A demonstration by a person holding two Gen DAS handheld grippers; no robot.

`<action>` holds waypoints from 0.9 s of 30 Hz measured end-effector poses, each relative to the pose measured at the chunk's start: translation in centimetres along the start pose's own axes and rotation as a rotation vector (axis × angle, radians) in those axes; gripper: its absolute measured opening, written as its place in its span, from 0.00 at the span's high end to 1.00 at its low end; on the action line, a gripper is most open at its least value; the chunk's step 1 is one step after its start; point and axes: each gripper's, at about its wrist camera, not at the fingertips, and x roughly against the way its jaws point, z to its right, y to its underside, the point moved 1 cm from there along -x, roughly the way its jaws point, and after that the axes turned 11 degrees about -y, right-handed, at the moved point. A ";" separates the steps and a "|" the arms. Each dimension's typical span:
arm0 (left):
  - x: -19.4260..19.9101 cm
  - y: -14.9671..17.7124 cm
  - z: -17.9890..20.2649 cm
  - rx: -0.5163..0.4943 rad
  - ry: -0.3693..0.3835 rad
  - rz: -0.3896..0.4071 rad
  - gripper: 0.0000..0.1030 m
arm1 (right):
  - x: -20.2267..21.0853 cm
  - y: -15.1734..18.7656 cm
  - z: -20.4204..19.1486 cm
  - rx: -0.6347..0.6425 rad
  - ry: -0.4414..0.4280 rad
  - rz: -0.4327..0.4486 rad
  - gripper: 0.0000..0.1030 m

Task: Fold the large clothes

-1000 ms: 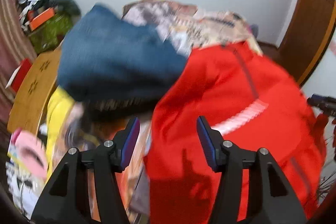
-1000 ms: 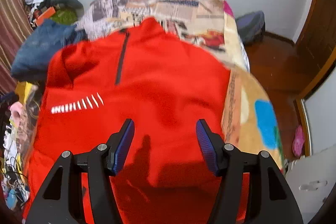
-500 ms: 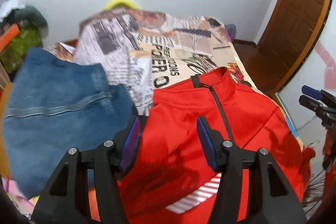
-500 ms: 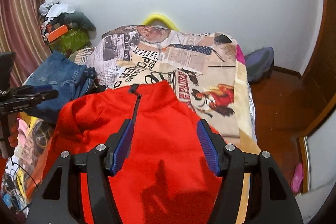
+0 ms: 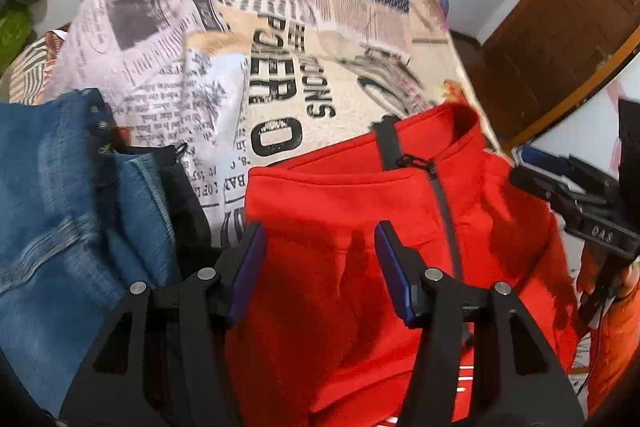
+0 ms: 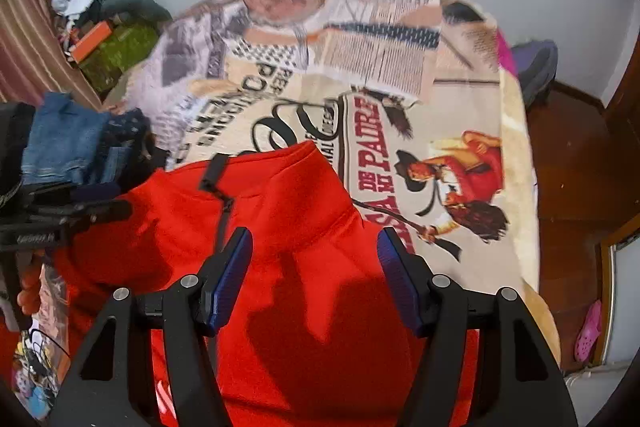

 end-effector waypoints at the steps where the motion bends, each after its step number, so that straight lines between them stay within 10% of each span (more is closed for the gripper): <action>1: -0.7 -0.1 0.0 -0.005 -0.030 -0.015 0.46 | -0.6 -0.2 0.1 -0.003 0.002 -0.010 0.41; 4: -3.3 -0.2 -0.1 -0.033 -0.104 -0.068 0.46 | -3.0 -0.8 0.8 -0.010 0.018 -0.060 0.41; 11: -4.7 0.1 -0.9 0.034 -0.018 -0.091 0.48 | -5.6 -0.8 0.9 -0.009 0.016 -0.087 0.40; 14: -3.9 0.3 -0.7 0.019 -0.014 -0.058 0.74 | -5.5 -0.7 0.8 -0.030 -0.023 -0.062 0.55; 18: -1.6 0.5 -0.6 0.008 -0.041 0.003 0.89 | -4.7 -0.4 0.3 -0.075 -0.008 -0.016 0.87; 27: 9.0 1.6 1.2 -0.026 -0.006 0.204 0.92 | 4.2 0.1 -3.4 -0.037 -0.089 0.112 0.90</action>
